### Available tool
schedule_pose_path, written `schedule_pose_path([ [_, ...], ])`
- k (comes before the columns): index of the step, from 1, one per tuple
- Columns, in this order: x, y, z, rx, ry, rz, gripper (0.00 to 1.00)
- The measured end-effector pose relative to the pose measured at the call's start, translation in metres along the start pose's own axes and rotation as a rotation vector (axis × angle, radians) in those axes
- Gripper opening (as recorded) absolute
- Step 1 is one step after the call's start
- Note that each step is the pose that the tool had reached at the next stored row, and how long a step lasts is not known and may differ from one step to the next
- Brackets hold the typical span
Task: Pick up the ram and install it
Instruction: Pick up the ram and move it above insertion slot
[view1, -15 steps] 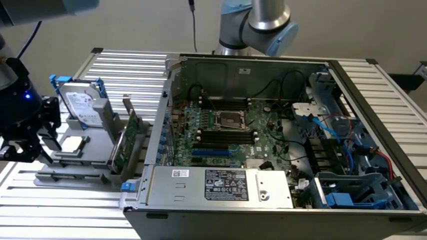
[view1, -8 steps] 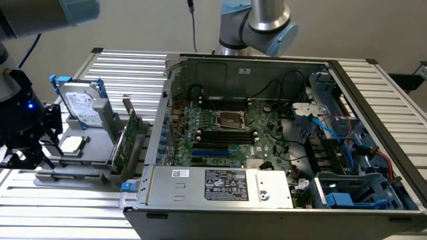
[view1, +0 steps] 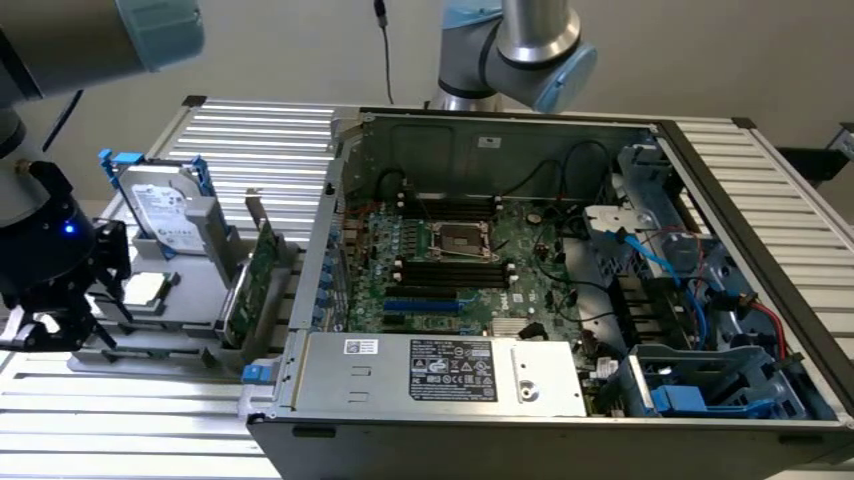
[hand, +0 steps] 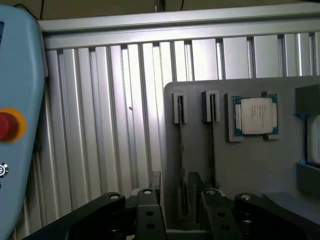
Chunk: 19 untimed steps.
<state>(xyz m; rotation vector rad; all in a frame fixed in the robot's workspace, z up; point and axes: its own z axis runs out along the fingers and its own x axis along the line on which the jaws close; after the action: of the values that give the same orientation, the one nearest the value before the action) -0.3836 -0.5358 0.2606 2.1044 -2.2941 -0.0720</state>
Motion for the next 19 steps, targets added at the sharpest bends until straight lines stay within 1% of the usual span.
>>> schedule_pose_path([
  [6,0.002,-0.0026,0.0101,-0.0001,-0.0017,-0.003,0.36],
  [12,0.001,-0.0058,0.0208,-0.0002,-0.0015,-0.008,0.36],
  [19,-0.003,-0.0074,0.0335,0.0003,-0.0001,-0.036,0.36],
])
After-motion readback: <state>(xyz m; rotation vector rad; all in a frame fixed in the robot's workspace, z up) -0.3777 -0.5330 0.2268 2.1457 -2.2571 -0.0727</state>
